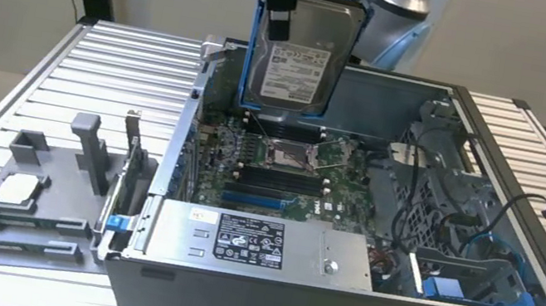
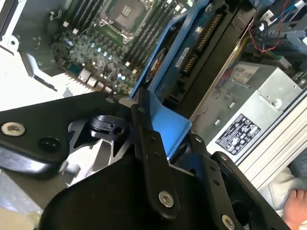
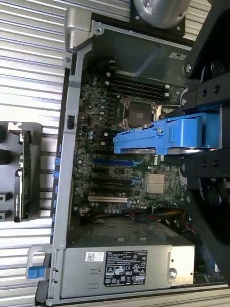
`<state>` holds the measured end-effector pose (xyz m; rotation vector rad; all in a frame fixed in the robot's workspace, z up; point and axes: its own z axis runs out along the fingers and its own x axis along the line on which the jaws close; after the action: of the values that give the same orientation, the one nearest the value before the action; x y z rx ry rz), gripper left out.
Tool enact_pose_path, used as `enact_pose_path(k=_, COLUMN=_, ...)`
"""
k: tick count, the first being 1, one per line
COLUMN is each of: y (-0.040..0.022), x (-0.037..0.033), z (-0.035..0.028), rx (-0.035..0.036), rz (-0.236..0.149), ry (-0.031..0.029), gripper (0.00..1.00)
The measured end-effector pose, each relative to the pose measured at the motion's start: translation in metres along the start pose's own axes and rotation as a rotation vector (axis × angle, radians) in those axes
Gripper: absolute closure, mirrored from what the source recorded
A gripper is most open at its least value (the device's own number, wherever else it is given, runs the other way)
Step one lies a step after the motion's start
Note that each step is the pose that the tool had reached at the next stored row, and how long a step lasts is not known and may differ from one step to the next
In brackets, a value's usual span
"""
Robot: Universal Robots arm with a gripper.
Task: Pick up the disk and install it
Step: 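Pick up the disk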
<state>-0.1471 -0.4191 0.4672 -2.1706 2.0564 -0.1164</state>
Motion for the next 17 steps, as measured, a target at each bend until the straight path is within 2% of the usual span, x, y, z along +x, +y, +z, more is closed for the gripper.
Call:
enact_pose_path(k=7, y=-0.0234, x=0.0017, z=0.0037, rx=-0.0002, rz=0.000, ry=0.0000, gripper=1.00)
enact_pose_path(k=10, y=-0.0259, x=0.0028, z=0.0041, rx=-0.0002, rz=0.000, ry=-0.0001, gripper=1.00)
enact_pose_path(k=15, y=-0.0264, x=0.0036, z=0.0042, rx=-0.0002, rz=0.000, ry=0.0000, gripper=1.00)
enact_pose_path(k=17, y=-0.0264, x=0.0060, z=0.0040, rx=-0.0003, rz=0.000, ry=-0.0002, gripper=1.00)
